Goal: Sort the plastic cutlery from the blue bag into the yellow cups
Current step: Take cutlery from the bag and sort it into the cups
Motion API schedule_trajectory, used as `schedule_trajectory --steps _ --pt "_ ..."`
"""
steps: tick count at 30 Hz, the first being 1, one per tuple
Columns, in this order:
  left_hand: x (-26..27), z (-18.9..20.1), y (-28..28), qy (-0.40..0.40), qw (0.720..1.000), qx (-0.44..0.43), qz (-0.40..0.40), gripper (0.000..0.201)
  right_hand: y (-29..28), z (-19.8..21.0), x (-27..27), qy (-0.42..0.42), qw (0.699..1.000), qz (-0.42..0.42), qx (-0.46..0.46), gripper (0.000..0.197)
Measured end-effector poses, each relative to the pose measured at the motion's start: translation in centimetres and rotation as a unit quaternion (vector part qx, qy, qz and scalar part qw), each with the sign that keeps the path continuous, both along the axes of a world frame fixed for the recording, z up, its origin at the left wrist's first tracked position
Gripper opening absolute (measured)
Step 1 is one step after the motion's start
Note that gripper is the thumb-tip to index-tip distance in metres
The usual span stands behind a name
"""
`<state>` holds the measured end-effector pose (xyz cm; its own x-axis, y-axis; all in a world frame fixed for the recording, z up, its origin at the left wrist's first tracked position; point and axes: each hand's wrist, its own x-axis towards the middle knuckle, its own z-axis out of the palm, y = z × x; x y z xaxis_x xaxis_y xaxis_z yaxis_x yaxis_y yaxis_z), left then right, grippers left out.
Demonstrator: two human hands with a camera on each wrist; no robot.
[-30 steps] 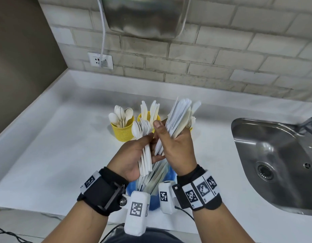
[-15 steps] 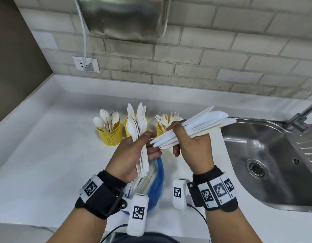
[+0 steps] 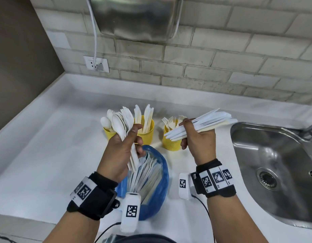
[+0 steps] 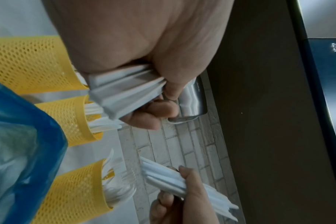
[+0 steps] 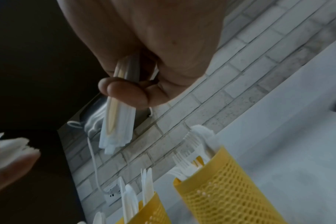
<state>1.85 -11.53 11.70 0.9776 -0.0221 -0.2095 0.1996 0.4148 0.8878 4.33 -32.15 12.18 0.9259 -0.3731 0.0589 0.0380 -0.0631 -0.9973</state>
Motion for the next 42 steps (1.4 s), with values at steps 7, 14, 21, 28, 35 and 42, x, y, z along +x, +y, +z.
schedule_trajectory --steps 7,14,21,28,35,42 --pt "0.7 -0.2 1.2 -0.033 0.997 0.063 0.025 0.024 4.5 -0.9 5.2 0.02 0.995 0.032 -0.089 0.035" --pt "1.4 0.4 2.1 -0.055 0.993 0.097 0.029 0.021 8.2 -2.4 9.5 0.002 0.974 0.072 -0.213 0.043" --pt "2.2 0.3 2.6 -0.097 0.985 0.139 0.01 0.019 9.9 -4.7 11.3 0.026 0.947 0.104 -0.303 0.039" --pt "2.9 0.2 2.7 -0.122 0.98 0.159 -0.016 0.021 10.0 -5.2 11.0 0.043 0.912 0.139 -0.383 0.033" --pt "3.1 0.3 2.2 -0.131 0.966 0.223 -0.008 0.03 9.1 -4.3 9.9 -0.007 0.924 0.132 -0.359 0.058" --pt "3.4 0.1 1.6 -0.17 0.943 0.287 0.001 0.016 7.4 0.4 5.2 -0.158 0.971 0.162 -0.078 0.02"
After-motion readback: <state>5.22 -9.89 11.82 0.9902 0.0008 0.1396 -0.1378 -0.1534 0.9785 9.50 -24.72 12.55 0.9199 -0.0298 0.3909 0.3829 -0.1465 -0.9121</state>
